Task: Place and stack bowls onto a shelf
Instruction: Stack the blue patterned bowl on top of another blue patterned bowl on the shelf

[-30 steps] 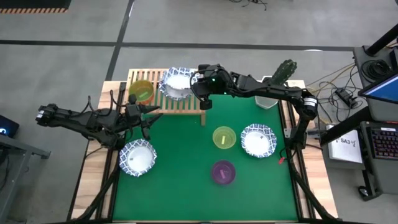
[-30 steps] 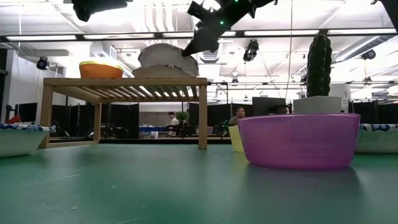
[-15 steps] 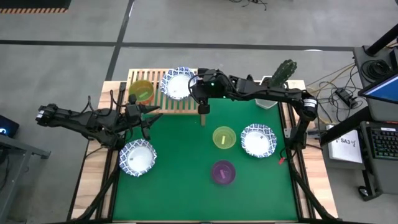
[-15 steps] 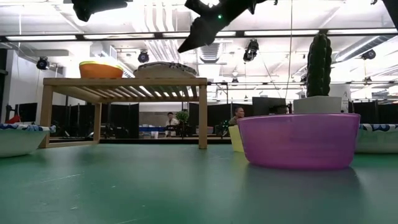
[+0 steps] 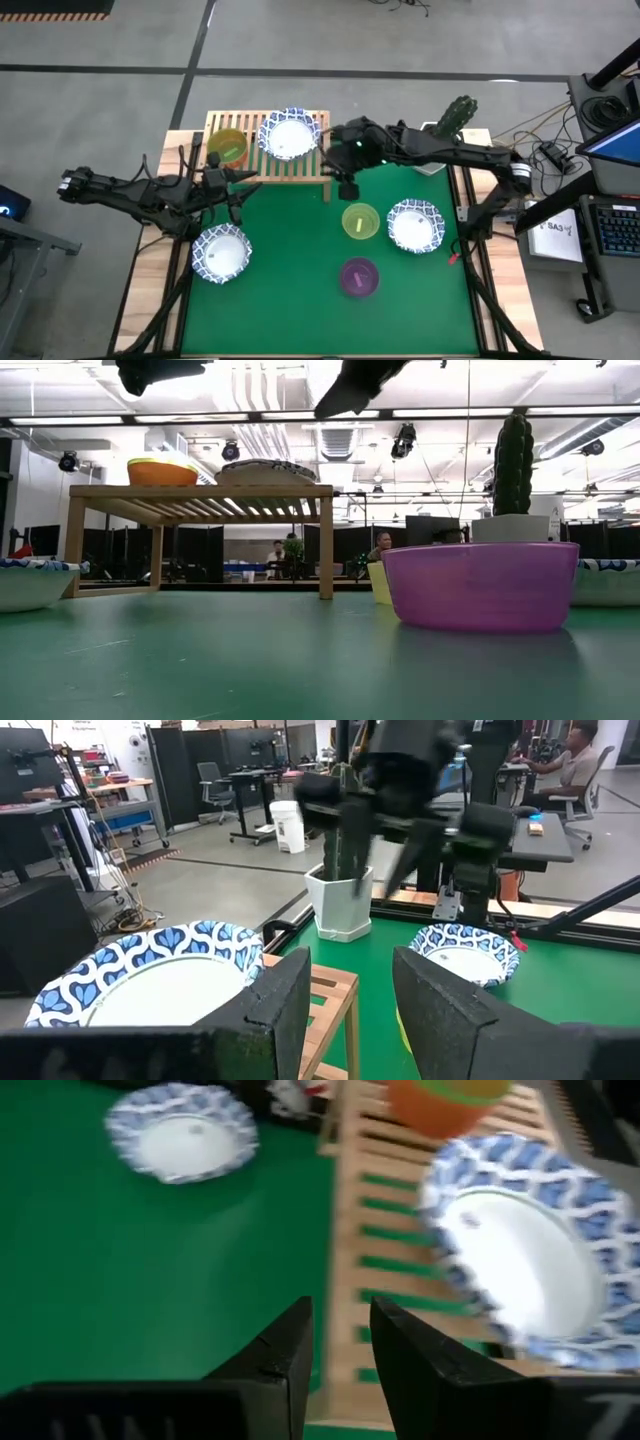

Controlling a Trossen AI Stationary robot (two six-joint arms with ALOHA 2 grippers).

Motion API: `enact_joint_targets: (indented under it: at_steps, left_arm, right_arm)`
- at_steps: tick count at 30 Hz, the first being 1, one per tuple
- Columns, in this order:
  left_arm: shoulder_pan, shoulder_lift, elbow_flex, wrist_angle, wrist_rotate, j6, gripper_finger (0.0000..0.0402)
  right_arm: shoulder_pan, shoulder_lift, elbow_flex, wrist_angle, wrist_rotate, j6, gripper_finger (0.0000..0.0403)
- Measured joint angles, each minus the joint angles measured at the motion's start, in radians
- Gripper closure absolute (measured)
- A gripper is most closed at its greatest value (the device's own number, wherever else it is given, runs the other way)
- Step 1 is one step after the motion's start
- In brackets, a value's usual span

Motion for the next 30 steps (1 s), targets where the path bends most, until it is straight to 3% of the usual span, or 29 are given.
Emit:
enact_joint_targets:
  at_steps: [6,12,15,19,26,30]
  left_arm:
    - [0.0,0.01,0.0,0.0,0.0,-0.001,0.0274]
    - [0.0,0.033,0.0,0.026,0.0,-0.019,0.0274]
    - [0.0,0.051,0.0,0.028,0.0,-0.05,0.0274]
    - [0.0,0.082,0.0,0.02,0.002,-0.142,0.0274]
    - [0.0,0.147,0.012,-0.05,0.018,-0.358,0.0274]
    - [0.0,0.203,0.065,-0.101,0.09,-0.465,0.0274]
  right_arm:
    - [0.068,-0.128,-0.195,0.053,-0.008,0.054,0.0312]
    - [0.129,-0.262,-0.446,0.237,-0.013,0.08,0.0318]
    - [0.139,-0.334,-0.57,0.339,-0.065,0.103,0.0321]
    - [0.14,-0.414,-0.711,0.413,-0.187,0.152,0.0321]
    - [0.14,-0.534,-0.874,0.463,-0.187,0.213,0.0328]
    - [0.14,-0.594,-0.928,0.487,-0.187,0.214,0.033]
